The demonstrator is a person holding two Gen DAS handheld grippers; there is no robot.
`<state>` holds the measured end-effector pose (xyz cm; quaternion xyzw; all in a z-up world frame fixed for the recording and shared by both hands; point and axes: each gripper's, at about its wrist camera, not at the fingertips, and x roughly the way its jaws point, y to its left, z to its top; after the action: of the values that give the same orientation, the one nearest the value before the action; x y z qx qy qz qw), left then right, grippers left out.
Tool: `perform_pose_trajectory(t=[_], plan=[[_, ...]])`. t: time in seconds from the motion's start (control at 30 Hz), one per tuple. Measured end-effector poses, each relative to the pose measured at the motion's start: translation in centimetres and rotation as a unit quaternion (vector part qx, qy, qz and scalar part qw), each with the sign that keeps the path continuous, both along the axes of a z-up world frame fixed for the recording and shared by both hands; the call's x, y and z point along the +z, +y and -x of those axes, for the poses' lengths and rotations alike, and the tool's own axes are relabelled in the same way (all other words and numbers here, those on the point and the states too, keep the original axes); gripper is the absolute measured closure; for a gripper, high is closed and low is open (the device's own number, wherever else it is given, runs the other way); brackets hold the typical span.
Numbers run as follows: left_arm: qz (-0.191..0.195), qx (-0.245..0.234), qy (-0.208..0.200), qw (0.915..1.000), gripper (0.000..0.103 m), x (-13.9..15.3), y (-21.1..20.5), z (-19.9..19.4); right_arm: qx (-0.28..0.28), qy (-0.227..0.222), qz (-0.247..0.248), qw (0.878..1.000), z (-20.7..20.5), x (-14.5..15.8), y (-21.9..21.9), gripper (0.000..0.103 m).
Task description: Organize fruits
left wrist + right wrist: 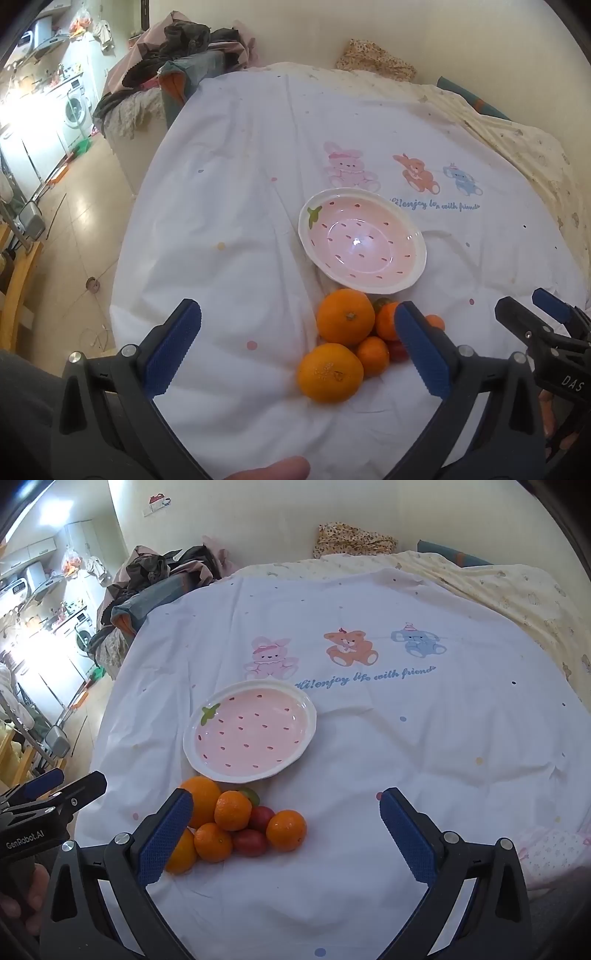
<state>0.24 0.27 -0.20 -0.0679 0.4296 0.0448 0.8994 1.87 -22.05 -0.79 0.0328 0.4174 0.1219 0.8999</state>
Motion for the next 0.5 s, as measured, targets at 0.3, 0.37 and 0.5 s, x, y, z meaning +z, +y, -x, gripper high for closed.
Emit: perform_pose_trajectory(t=[0.3, 0.37, 0.5], plan=[[-0.006, -0.008, 0.000, 1.0000, 0.000, 0.09, -0.42, -0.07, -0.003, 0.007, 0.002, 1.000, -0.24, -0.18, -0.02, 0.000], [-0.007, -0.007, 0.001, 0.9999, 0.000, 0.04, -0.47, -0.05, -0.002, 0.008, 0.003, 1.000, -0.25, -0.22, -0.01, 0.000], [-0.006, -0.006, 0.002, 1.0000, 0.000, 0.02, -0.50, -0.03, -0.001, 0.008, 0.004, 1.000, -0.27, -0.34, -0.02, 0.000]])
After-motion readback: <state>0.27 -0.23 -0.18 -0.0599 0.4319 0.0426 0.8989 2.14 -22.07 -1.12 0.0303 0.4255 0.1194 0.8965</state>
